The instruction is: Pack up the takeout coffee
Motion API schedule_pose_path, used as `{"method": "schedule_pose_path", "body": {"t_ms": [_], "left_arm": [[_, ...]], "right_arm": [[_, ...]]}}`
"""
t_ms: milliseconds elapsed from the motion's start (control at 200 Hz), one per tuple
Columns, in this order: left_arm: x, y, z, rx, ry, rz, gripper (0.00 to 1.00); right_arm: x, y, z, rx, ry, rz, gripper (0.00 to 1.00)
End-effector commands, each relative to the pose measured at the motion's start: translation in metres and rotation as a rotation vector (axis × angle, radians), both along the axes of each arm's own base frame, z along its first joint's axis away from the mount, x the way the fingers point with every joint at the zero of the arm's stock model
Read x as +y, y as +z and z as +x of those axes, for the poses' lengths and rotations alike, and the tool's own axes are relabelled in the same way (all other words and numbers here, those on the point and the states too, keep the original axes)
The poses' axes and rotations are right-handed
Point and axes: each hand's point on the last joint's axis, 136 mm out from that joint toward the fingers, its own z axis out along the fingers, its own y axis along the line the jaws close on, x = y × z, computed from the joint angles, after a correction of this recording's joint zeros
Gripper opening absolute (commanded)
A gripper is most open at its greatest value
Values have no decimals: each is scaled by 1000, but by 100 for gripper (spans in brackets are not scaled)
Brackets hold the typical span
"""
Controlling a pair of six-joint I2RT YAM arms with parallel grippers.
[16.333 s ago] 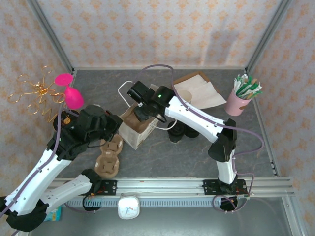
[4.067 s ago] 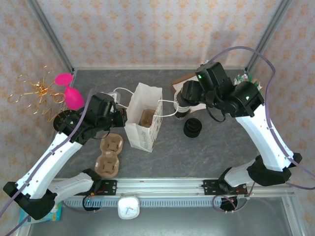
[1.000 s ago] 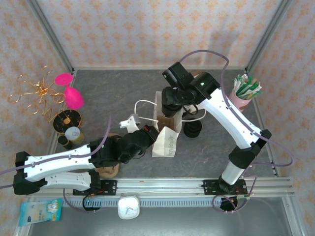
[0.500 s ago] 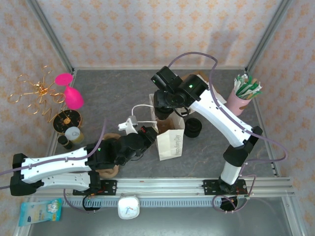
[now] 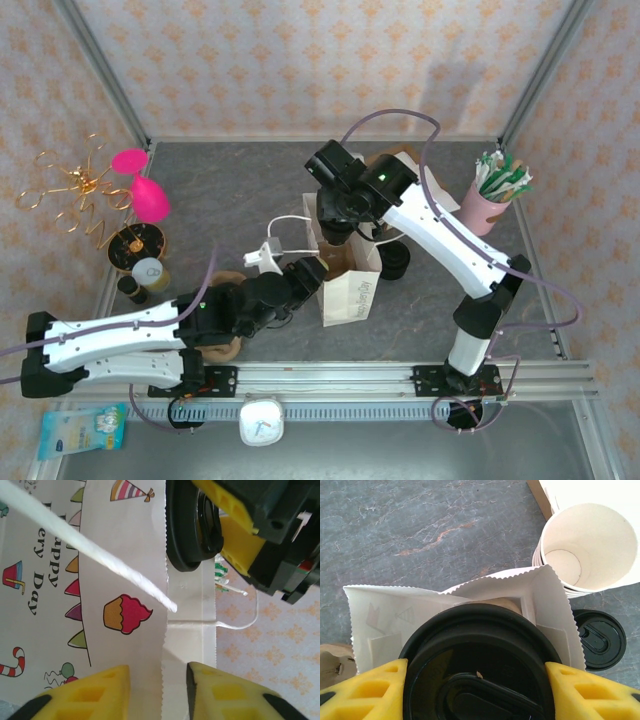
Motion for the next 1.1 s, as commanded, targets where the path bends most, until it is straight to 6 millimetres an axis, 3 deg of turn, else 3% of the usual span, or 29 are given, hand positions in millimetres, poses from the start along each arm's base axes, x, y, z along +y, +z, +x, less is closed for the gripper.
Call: {"method": "schedule_pose_path", "body": {"t_ms": [0, 215, 385, 525, 721, 911, 1096], "left_arm": [[26, -1, -1, -19, 55, 34, 38], [53, -7, 11, -16, 80, 112, 44], [56, -11, 34, -28, 38, 122, 49], [55, 6, 51, -82, 11, 130, 48], [54, 7, 59, -92, -5, 131, 28], [60, -5, 54, -63, 1, 128, 21], [60, 1, 54, -83, -6, 128, 15]], "right_arm": [[-7, 0, 5, -26, -35, -31, 50], [-1, -10, 7, -4, -38, -42, 50], [1, -16, 8, 11, -32, -51, 50], [0, -19, 10, 5, -38, -66, 50], [-1, -26, 13, 20, -38, -85, 50], [-3, -39, 10, 48, -30, -107, 50], [-4, -51, 9, 70, -30, -118, 50]]}}
